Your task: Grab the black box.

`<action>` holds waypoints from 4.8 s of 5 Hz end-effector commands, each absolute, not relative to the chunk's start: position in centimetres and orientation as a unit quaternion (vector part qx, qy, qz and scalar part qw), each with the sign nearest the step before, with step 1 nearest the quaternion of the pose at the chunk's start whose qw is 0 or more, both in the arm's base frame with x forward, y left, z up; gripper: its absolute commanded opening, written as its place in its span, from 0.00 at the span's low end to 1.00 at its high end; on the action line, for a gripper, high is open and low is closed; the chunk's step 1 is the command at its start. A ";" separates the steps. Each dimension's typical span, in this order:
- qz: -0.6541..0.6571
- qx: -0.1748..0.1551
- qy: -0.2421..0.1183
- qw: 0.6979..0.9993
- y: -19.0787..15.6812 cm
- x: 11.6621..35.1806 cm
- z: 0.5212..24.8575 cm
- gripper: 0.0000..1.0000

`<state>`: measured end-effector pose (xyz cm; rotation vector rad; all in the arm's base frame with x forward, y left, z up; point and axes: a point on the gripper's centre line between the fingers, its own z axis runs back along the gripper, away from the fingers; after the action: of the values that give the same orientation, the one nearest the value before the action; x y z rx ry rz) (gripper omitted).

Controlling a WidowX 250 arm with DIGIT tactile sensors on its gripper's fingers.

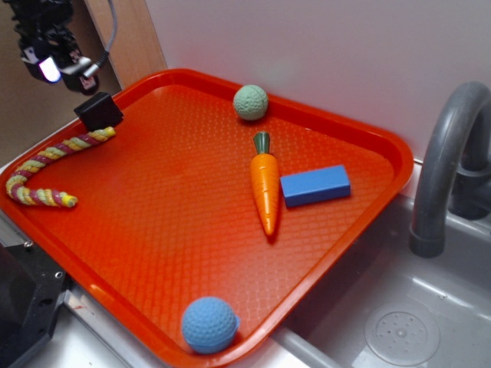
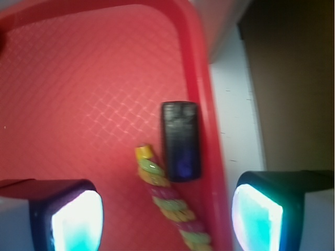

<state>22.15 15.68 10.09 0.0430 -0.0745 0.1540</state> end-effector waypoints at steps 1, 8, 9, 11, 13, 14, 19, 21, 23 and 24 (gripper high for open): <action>0.072 0.062 -0.055 0.994 18.1 28.2 9.0 1.00; 0.080 0.072 -0.061 0.992 17.2 29.1 8.1 1.00; 0.079 0.073 -0.062 0.992 17.5 27.2 9.1 1.00; 0.080 0.075 -0.060 0.992 18.2 24.7 9.9 1.00; 0.073 0.070 -0.049 0.994 18.1 23.0 9.7 1.00; 0.059 0.071 -0.041 0.995 17.2 23.4 9.3 1.00; 0.057 0.059 -0.021 0.996 16.5 23.9 7.2 0.00; 0.055 0.058 -0.015 0.997 16.2 24.5 6.3 0.00; 0.053 0.058 -0.016 0.997 16.3 24.3 6.4 0.26; 0.050 0.057 -0.015 0.997 16.3 24.4 6.5 1.00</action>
<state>23.88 16.49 5.79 0.1035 -0.0085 0.1270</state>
